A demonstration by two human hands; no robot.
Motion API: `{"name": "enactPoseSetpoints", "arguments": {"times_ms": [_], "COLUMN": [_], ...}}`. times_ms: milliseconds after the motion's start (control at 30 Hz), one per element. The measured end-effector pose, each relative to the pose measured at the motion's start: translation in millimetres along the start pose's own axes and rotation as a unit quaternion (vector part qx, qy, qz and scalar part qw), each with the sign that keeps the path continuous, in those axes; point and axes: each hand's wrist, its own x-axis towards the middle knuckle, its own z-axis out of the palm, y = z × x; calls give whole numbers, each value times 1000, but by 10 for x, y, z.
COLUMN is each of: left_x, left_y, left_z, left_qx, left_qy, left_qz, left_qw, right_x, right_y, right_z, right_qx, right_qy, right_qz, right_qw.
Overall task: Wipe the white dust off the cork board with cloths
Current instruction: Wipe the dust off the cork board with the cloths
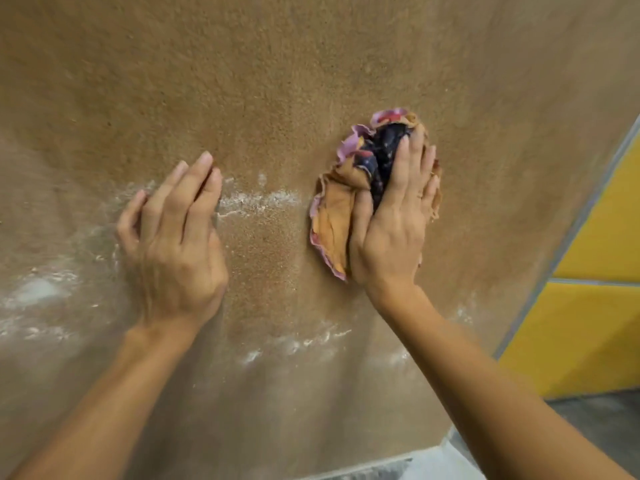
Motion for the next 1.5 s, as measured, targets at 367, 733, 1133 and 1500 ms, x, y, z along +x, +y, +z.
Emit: {"name": "enactPoseSetpoints", "arguments": {"times_ms": [367, 733, 1133, 1500], "left_x": [32, 484, 247, 242], "left_y": [-56, -305, -1088, -1121], "left_z": [-14, -353, -713, -697], "left_qx": [2, 41, 113, 33], "left_qy": [3, -3, -70, -75], "left_qz": [28, 41, 48, 15], "left_qw": [1000, 998, 990, 996], "right_x": [-329, -513, -557, -514], "right_y": [-4, -603, -832, -1144], "right_z": [33, 321, 409, 407], "right_qx": [-17, 2, -68, -91], "right_qy": [-58, -15, -56, -120], "right_qz": [-77, -57, -172, -268], "right_qw": [995, 998, 981, 952]}}
